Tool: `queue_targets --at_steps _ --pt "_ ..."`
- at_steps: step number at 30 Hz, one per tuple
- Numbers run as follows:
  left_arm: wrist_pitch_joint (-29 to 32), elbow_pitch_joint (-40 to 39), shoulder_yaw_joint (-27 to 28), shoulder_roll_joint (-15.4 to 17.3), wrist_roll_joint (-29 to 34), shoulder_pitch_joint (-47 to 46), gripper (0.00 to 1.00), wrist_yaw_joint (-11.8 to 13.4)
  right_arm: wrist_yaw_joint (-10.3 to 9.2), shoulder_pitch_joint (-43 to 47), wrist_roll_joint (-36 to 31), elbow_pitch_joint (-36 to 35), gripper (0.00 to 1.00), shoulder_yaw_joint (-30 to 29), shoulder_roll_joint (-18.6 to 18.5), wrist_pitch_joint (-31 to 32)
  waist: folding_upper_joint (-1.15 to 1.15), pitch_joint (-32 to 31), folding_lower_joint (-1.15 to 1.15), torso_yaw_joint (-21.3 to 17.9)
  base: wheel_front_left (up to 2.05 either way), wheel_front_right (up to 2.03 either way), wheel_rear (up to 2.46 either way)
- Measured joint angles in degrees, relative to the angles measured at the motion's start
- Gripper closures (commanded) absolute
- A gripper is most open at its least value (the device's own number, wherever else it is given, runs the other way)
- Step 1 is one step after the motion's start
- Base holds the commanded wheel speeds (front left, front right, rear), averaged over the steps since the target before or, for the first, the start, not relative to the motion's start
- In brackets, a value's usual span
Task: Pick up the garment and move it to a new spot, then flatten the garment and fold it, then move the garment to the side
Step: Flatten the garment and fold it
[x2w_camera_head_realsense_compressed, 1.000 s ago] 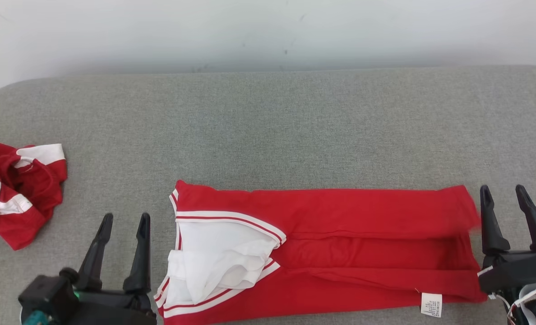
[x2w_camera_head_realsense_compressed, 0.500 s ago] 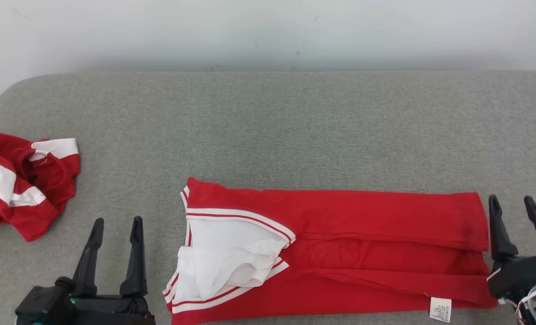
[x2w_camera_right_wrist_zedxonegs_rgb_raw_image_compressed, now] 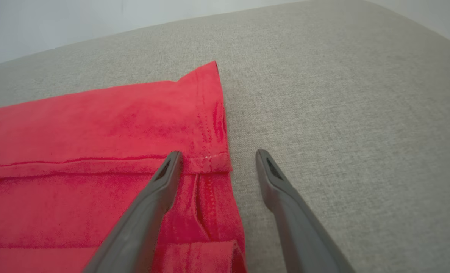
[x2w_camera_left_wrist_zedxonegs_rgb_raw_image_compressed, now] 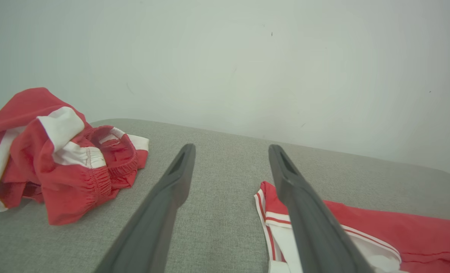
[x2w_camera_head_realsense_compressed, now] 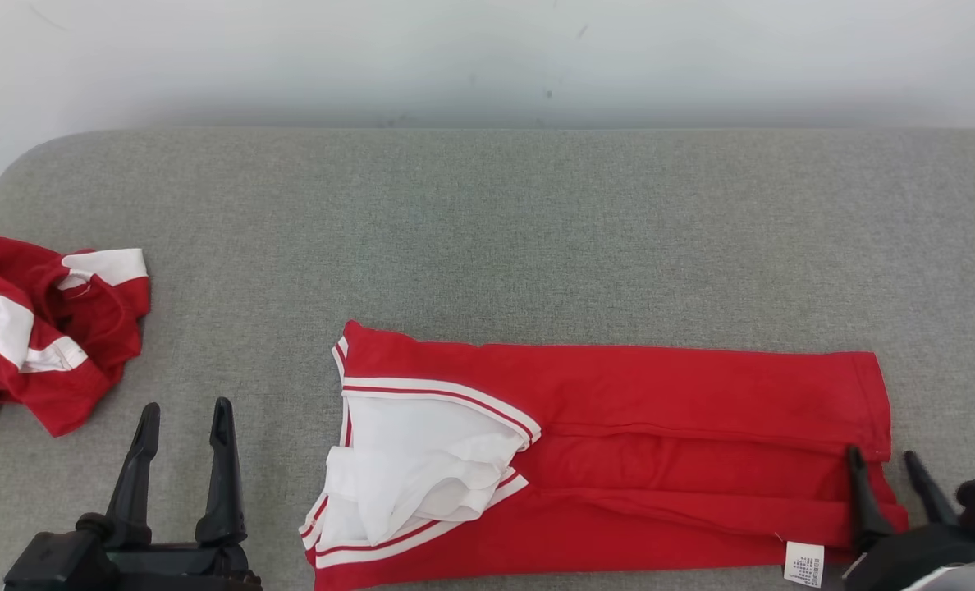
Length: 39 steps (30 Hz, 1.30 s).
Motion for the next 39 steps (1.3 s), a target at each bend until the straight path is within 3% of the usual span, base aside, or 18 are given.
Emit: queue_targets --at_steps 6,7,8,9,10,11,19,30,35,39 --pt "0.00 0.12 -0.35 -0.02 0.15 -0.04 0.00 -0.05 -0.01 -2.69 1.57 6.36 0.00 3.08 1.09 -1.20 0.00 -0.09 0.00 0.21 0.00 0.00 0.00" --pt "0.00 0.11 -0.49 -0.04 0.13 -0.04 0.00 -0.05 -0.01 -3.12 2.08 7.12 0.11 3.57 1.13 -1.40 0.00 -0.08 0.00 0.30 0.00 0.00 0.00" --pt "0.00 0.12 -0.59 -0.05 0.08 -0.04 0.00 -0.05 -0.02 -3.46 2.52 7.81 0.49 4.01 1.13 -1.51 0.00 -0.09 0.00 0.41 0.00 0.00 0.00" --pt "0.00 0.11 -0.62 -0.07 0.02 -0.04 0.00 -0.05 -0.02 -3.71 2.83 8.45 0.67 4.27 1.11 -1.80 0.00 -0.12 0.00 0.52 0.00 0.00 0.00" --pt "0.00 0.08 -0.57 -0.05 -0.03 -0.04 0.00 -0.03 -0.02 -4.03 3.33 9.07 0.97 4.48 1.14 -1.89 0.00 -0.15 0.00 0.59 0.00 0.00 0.00" --pt "0.00 0.02 -0.55 -0.05 -0.08 -0.03 0.00 0.00 -0.01 -4.37 3.94 9.68 1.00 4.66 1.18 -1.96 0.00 -0.17 0.00 0.61 0.00 0.00 0.00" --pt "0.00 -0.37 -0.99 -0.07 -0.57 0.51 0.00 0.99 0.05 -5.56 5.48 10.69 1.00 4.94 0.45 -1.91 0.00 -0.52 0.00 0.44 0.00 0.00 0.00" --pt "0.00 -0.97 -1.13 -0.08 -1.09 1.85 0.00 1.79 0.01 -5.15 3.11 7.49 1.00 -3.98 -6.72 -1.83 0.00 -1.38 0.00 -0.67 0.00 0.00 0.00" --pt "0.00 -0.93 -1.25 -0.08 -1.29 2.36 0.00 2.19 0.00 -4.63 1.70 2.68 1.00 -4.20 -6.72 -1.83 0.00 -1.72 0.00 -1.39 0.00 0.00 0.00" --pt "0.00 -0.80 -1.20 -0.09 -1.98 2.50 0.00 2.48 0.00 -3.18 0.48 -3.99 1.00 -1.89 -4.15 -1.85 0.00 -2.22 0.00 -2.29 0.00 0.00 0.00"
